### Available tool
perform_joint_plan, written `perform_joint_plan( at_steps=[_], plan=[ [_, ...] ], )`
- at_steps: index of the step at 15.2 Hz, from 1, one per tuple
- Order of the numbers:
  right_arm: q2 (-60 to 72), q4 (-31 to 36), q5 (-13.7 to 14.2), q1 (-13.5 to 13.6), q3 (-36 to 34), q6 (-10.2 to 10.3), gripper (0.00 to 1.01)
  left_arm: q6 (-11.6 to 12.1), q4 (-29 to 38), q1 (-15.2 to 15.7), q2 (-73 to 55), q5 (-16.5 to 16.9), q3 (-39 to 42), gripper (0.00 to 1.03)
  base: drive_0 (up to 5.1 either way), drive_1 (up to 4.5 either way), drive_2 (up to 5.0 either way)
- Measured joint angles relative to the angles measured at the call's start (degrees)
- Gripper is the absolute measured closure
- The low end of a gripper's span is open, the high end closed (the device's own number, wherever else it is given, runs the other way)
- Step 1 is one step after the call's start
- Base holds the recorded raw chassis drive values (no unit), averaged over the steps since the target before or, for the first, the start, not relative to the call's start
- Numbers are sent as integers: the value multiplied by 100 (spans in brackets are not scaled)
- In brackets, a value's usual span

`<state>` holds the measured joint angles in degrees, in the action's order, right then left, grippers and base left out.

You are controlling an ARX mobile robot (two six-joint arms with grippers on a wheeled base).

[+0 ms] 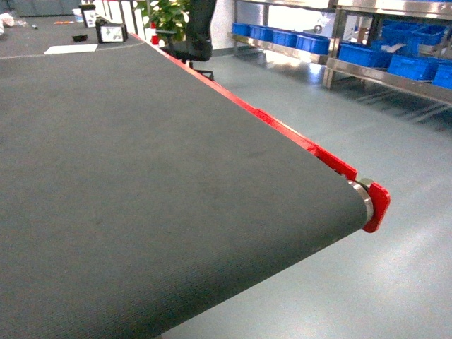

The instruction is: Sort blue parts and orange caps into right shelf containers

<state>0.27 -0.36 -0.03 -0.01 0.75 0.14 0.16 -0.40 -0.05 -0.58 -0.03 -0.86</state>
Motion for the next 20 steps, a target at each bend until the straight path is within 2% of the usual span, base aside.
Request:
perform_joint_plan(
  at_steps=[20],
  plan=[
    [0, 0, 0, 0, 0, 0, 57, 0, -2, 2, 0, 0, 0, 59, -161, -161, -161]
  ],
)
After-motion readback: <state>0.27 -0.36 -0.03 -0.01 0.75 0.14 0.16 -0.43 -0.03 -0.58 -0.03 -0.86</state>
